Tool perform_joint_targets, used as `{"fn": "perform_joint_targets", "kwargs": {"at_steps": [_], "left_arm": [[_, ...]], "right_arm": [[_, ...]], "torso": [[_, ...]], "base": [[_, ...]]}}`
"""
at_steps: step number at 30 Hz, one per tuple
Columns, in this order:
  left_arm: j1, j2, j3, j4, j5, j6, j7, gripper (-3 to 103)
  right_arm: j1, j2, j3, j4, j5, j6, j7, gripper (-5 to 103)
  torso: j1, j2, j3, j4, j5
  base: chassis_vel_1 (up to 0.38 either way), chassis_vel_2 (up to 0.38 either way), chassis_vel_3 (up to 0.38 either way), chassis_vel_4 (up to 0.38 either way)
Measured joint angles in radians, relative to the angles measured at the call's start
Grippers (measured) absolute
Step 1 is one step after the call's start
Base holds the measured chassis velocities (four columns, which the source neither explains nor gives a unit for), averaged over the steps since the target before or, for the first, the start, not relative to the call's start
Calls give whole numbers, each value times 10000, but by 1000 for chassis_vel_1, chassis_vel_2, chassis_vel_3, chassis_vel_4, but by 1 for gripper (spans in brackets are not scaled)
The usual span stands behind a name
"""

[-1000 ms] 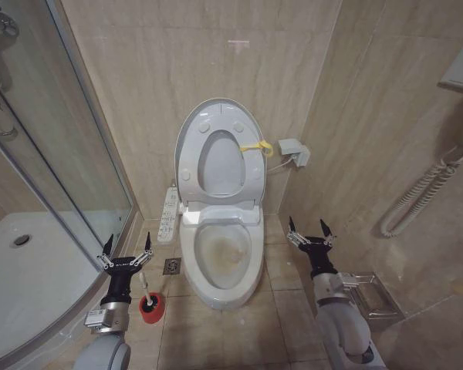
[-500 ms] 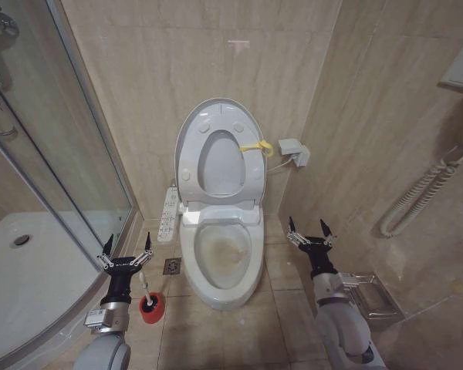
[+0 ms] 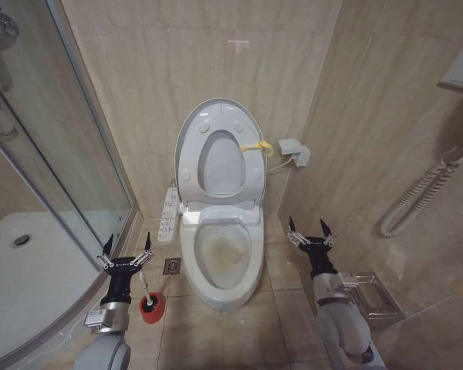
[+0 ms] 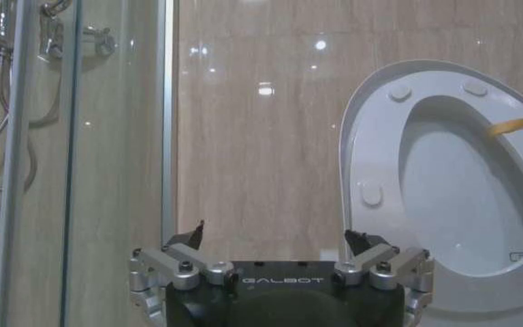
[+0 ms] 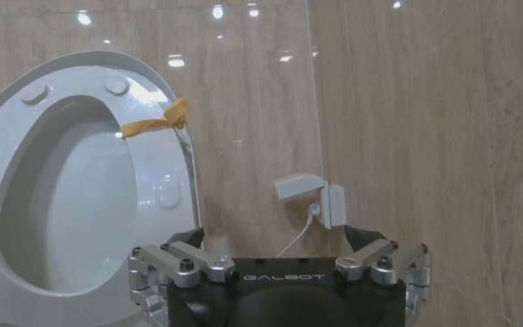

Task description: Open the toilet lid, clean the toilet bowl with a toilet brush, close the toilet lid, and flush.

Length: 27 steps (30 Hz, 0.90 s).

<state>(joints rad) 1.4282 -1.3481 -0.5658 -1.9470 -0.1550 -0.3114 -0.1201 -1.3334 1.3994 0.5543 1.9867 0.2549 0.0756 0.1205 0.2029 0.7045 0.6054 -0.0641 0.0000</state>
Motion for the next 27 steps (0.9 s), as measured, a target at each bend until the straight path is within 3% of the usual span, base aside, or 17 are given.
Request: {"fn": "perform_joint_targets", "kwargs": {"at_steps": [11,14,15,16,20,22,25,27], "left_arm": [[0,-120,84,-25,17,324,0,100],[0,-565,468,-152,136,1449,11,100],[0,-565,468,-152,136,1449,11,100],[2,-762,627,-206,188,1936,20,100],[-15,-1214,980,-261,464,2864,54,100],[-52,-1493,1188,-62,802,2883,98,100],[-61,-1633,1310,237,1282,2155,41,100],[-50,-1606,1307,154,1329,2069,-23,100]], "right_arm": [[0,0,0,0,0,0,0,100],[0,0,0,0,0,0,0,100],[0,0,0,0,0,0,0,100],[0,-1,1,-1,0,0,0,100],[1,-1,1,-1,0,0,0,100],[1,0,-1,-1,0,-1,-1,100],[2,0,2,-1,0,0,0,100],[1,0,1,-1,0,-1,0,100]], "torso": [[0,0,0,0,2],[0,0,0,0,0],[0,0,0,0,0],[0,0,0,0,0],[0,0,0,1,6],[0,1,0,1,1],[0,1,0,1,0],[0,0,0,1,2]], "base": [[0,0,0,0],[0,0,0,0],[0,0,0,0],[0,0,0,0],[0,0,0,0],[0,0,0,0],[0,0,0,0],[0,0,0,0]]}}
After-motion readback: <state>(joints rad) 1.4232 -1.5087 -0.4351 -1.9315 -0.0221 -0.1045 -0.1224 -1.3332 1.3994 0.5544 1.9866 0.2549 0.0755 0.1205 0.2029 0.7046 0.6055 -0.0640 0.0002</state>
